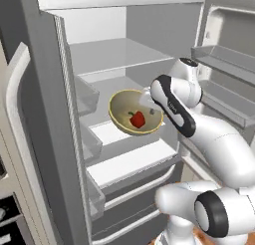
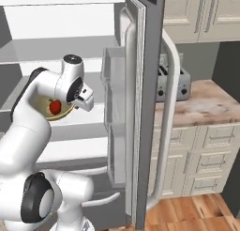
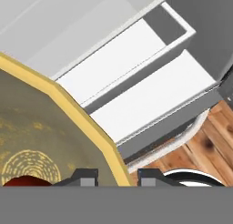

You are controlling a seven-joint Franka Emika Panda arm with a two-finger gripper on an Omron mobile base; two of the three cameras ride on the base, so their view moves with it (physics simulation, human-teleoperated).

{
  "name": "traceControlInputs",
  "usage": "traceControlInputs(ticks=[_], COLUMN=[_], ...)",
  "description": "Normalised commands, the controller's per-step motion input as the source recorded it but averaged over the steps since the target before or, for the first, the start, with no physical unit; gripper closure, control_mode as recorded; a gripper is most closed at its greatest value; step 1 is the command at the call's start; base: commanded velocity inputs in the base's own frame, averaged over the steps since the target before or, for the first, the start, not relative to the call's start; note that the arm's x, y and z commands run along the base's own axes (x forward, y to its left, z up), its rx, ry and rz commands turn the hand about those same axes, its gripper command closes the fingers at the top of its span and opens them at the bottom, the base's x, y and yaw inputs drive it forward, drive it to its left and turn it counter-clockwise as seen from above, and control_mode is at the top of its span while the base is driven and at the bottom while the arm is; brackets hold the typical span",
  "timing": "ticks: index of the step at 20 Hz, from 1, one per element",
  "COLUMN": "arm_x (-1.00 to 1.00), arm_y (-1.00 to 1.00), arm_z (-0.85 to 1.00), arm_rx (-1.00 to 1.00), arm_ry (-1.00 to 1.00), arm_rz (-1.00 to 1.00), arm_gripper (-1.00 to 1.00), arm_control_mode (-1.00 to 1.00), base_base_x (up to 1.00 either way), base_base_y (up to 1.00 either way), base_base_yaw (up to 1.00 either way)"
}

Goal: Move the cup from next to the sink to the open cabinet. Then, move the bowl with the bell pepper to the fridge to clear the area for faucet cleaning.

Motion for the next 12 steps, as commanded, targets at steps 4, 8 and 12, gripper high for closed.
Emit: traceControlInputs(ticks=[4, 8, 12], arm_x=[0.00, 0.11, -0.05], arm_y=[0.00, 0.11, 0.06], arm_z=[0.00, 0.24, 0.98], arm_rx=[0.00, 0.00, 0.00], arm_ry=[0.00, -0.01, -0.28], arm_rz=[0.00, -0.05, -0.05], arm_gripper=[1.00, 1.00, 1.00], arm_control_mode=[1.00, -1.00, -1.00], base_base_x=[1.00, 0.41, 0.00], base_base_y=[0.41, 0.23, 0.00], base_base_yaw=[-0.05, -0.04, 0.00])
